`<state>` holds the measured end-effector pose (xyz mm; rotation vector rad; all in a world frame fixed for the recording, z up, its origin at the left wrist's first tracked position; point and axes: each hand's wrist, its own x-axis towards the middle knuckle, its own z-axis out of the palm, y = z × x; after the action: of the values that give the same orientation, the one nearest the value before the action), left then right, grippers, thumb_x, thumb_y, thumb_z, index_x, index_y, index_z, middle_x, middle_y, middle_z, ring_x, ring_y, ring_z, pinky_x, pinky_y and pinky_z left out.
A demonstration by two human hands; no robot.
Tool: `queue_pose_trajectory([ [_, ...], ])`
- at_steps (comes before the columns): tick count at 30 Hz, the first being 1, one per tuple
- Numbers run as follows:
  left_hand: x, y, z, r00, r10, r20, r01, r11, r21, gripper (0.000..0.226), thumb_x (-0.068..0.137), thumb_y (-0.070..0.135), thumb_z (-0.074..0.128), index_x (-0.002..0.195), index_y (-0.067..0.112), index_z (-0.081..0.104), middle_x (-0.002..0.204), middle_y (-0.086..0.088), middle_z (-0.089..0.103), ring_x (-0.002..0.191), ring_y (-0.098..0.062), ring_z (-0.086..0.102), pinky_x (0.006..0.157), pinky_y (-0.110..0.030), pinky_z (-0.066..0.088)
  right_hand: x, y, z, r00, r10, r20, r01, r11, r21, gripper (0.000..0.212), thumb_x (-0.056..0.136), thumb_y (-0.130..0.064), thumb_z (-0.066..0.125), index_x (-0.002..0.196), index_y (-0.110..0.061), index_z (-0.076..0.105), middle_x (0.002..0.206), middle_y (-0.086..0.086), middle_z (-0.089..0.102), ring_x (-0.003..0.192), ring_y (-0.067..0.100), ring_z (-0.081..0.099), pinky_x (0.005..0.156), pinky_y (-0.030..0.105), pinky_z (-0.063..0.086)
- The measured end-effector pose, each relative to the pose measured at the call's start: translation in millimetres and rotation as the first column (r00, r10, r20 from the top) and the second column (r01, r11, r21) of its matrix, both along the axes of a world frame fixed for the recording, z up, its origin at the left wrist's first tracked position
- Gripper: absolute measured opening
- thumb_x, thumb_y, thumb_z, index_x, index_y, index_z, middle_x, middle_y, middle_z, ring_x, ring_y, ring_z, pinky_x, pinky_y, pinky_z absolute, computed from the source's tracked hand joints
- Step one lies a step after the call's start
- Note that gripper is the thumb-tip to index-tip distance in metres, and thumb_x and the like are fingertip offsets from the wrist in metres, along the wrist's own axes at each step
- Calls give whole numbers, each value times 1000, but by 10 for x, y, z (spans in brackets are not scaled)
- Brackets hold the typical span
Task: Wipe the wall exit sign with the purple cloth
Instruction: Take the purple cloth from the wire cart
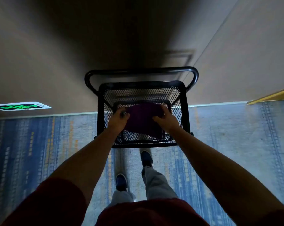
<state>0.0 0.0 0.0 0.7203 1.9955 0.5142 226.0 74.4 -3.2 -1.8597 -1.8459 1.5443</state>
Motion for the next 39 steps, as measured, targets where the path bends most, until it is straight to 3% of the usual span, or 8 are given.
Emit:
queue_pose_trajectory([
  [7, 44, -38, -98, 994, 99, 49, -95, 992, -77, 43, 93, 33, 73, 126, 8, 61, 128, -16, 68, 115, -33, 66, 94, -37, 53, -124, -101, 11, 998, 55, -10, -55, 998, -7, 88, 82, -43, 84, 153, -28, 35, 138, 3, 64, 123, 30, 63, 91, 34, 51],
  [12, 123, -20, -63, 1000, -13, 14, 13, 998, -62, 65, 88, 19, 79, 145, 17, 48, 139, -13, 62, 125, -34, 62, 97, -32, 50, -246, -225, -83, 998, 58, 3, -57, 997, -60, 93, 82, -29, 85, 157, -28, 30, 145, 6, 60, 129, 35, 59, 101, 43, 50],
  [16, 140, -11, -7, 997, -61, 36, 61, 998, 8, 76, 90, 6, 71, 155, 29, 38, 146, -12, 57, 131, -33, 58, 104, -34, 48, -281, -260, -117, 999, 37, 8, -36, 998, -47, 76, 88, -17, 79, 153, -23, 39, 142, 11, 61, 119, 32, 64, 82, 29, 53],
  [22, 39, 32, 413, 975, 39, 217, -69, 989, 131, 60, 90, -3, 69, 141, 26, 56, 138, -14, 61, 118, -31, 64, 99, -45, 58, -247, -85, 77, 986, -107, -128, 92, 989, -116, 61, 88, -8, 77, 144, -13, 55, 130, 13, 68, 105, 26, 69, 90, 37, 58],
  [27, -7, 23, 1003, 964, 11, 265, -104, 934, 342, 51, 91, -4, 68, 133, 25, 61, 124, -4, 64, 109, -19, 65, 84, -23, 59, -248, -29, 435, 875, -292, -387, 248, 955, -161, 61, 85, 2, 76, 139, -16, 55, 120, 17, 70, 102, 33, 72, 86, 43, 62],
  [30, -18, 34, 1427, 949, -25, 314, -121, 891, 437, 52, 93, -4, 67, 132, 30, 60, 117, 5, 64, 102, -7, 67, 80, -19, 60, -278, -56, 685, 794, -337, -507, 298, 941, -158, 65, 85, -5, 80, 143, -18, 53, 119, 11, 70, 100, 24, 73, 75, 29, 62],
  [32, -39, 62, 1686, 952, -71, 297, -95, 855, 510, 56, 92, -6, 67, 136, 28, 57, 116, 7, 63, 96, 1, 67, 80, -18, 59, -320, -78, 865, 748, -357, -559, 323, 932, -164, 66, 85, -12, 82, 144, -18, 53, 120, 12, 70, 101, 25, 73, 80, 32, 62],
  [39, -69, 0, 2504, 971, -229, 67, 113, 688, 717, 60, 87, -4, 68, 132, 34, 58, 132, -11, 63, 118, -27, 65, 97, -35, 58, -473, -310, 1508, 671, -351, -653, 297, 934, -196, 85, 78, -52, 79, 151, -25, 45, 141, 10, 63, 119, 30, 68, 98, 51, 58],
])
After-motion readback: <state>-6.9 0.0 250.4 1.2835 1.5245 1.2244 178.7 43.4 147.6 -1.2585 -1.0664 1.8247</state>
